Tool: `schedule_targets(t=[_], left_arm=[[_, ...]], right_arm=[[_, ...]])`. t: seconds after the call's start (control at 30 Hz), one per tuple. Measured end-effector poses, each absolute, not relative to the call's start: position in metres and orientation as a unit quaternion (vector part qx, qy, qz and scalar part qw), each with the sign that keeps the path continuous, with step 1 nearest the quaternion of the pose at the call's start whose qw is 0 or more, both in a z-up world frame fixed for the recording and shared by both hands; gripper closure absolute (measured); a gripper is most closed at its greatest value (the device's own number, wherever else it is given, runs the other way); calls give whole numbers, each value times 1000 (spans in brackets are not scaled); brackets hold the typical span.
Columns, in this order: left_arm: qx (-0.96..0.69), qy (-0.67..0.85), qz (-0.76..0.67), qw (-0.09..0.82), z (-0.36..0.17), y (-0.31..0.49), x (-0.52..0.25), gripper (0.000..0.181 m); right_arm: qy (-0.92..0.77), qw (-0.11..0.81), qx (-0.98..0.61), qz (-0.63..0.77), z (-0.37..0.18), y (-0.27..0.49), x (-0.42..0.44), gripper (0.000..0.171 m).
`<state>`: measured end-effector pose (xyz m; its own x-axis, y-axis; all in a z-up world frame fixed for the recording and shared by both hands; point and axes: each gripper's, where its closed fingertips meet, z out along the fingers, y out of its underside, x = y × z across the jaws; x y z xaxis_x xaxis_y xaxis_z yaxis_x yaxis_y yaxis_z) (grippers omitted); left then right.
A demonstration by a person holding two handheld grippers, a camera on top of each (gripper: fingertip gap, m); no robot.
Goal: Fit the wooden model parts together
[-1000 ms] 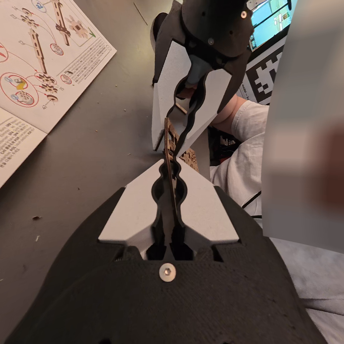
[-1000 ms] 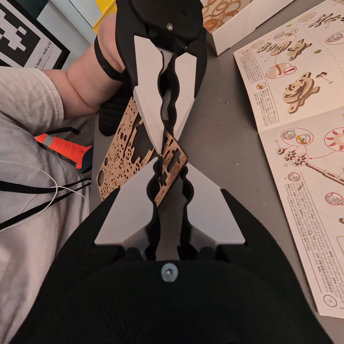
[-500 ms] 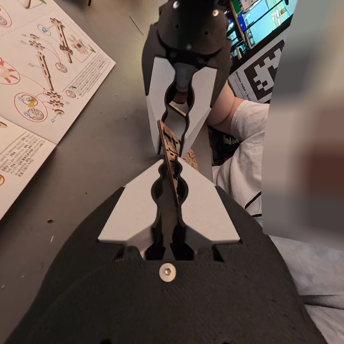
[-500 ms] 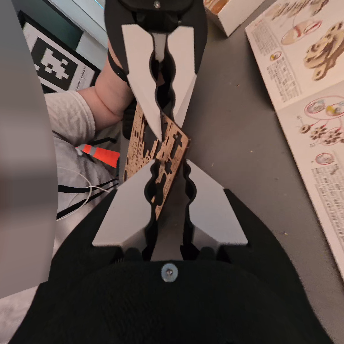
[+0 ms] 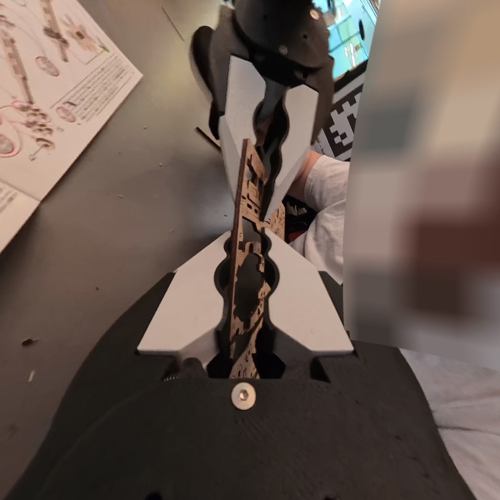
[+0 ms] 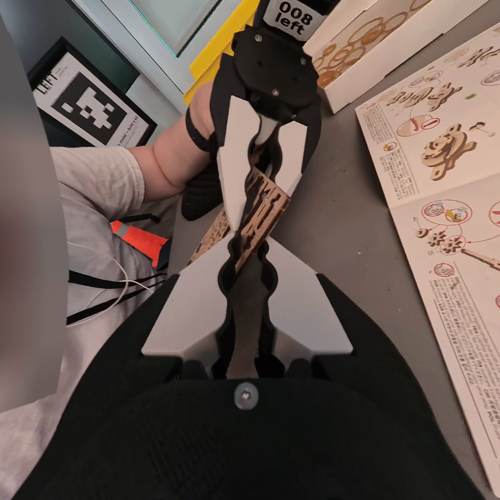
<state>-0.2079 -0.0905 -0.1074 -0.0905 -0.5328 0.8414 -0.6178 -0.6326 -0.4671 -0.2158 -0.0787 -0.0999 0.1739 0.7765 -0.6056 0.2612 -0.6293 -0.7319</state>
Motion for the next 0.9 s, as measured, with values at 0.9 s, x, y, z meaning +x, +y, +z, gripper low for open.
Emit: schedule_targets(t=[0.9], left_arm=[[694,-482,531,64,-108,-107,-221,180]], right_arm=[[-405,224,-732,501,-109,-92,-222,157]])
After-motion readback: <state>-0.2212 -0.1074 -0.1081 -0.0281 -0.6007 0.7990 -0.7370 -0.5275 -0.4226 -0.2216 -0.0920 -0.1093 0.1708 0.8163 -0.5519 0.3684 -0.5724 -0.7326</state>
